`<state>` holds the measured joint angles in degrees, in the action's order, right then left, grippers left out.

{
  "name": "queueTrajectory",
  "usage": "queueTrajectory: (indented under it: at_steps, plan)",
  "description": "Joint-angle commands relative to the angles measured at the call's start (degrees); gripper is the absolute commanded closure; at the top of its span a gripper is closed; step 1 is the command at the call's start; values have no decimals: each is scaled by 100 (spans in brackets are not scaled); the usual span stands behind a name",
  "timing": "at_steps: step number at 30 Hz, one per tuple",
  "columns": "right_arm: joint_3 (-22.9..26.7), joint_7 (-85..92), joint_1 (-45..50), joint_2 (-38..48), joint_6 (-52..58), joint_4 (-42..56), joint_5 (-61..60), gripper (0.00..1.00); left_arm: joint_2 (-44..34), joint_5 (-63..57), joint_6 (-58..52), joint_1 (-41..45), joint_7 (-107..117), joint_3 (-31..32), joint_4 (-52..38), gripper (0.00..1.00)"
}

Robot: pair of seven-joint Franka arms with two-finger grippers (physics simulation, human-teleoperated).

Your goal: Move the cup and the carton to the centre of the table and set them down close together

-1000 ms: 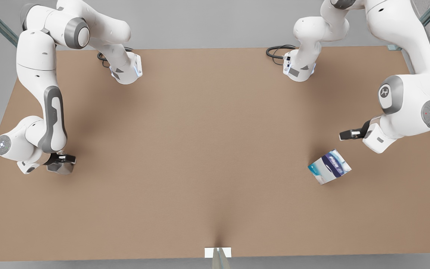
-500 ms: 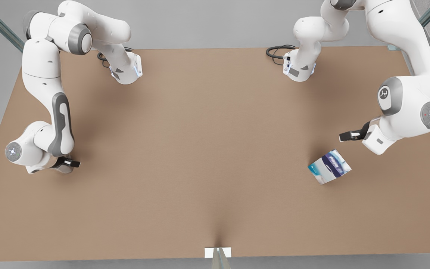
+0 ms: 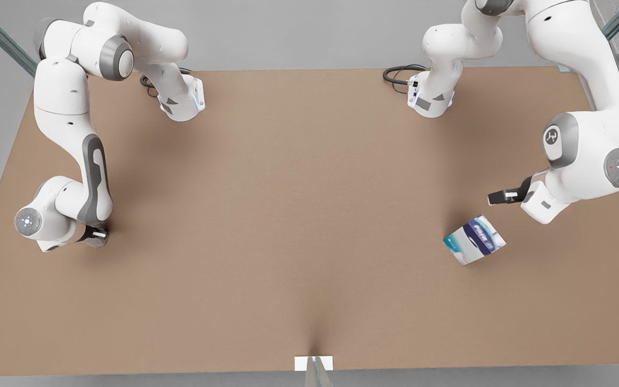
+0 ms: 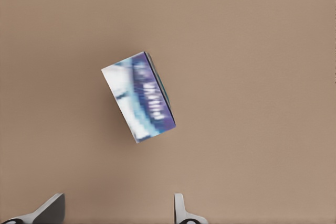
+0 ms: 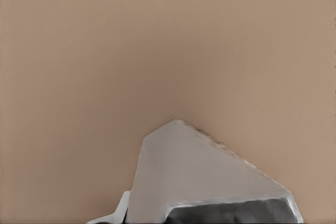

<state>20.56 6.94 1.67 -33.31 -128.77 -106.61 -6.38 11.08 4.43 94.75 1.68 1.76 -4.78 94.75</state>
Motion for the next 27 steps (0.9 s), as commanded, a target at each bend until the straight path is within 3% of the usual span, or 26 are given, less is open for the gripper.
queueTrajectory:
  at_steps: [1,8,13,17,21,24,27]
  plan:
    - [0,-9,0,-9,1,0,14,79,-9,-3,0,-1,0,3,-1,0]
    - [-114,132,0,176,27,18,5,79,-255,-3,9,8,369,-6,-10,0]
    - [-720,115,-9,677,404,-18,5,79,-185,6,290,8,1511,3,-1,0]
    - [-1599,-1230,0,809,967,448,93,79,-71,14,580,8,1740,12,-10,0]
    - [-3155,-3902,-9,695,1451,1292,867,79,158,14,589,25,1854,29,-106,0]
    - [-3700,-5229,211,369,1451,1793,1192,79,316,6,677,104,2232,29,-141,0]
    - [-3709,-6301,1186,-280,1776,2908,1385,79,589,32,1274,139,2470,29,-89,0]
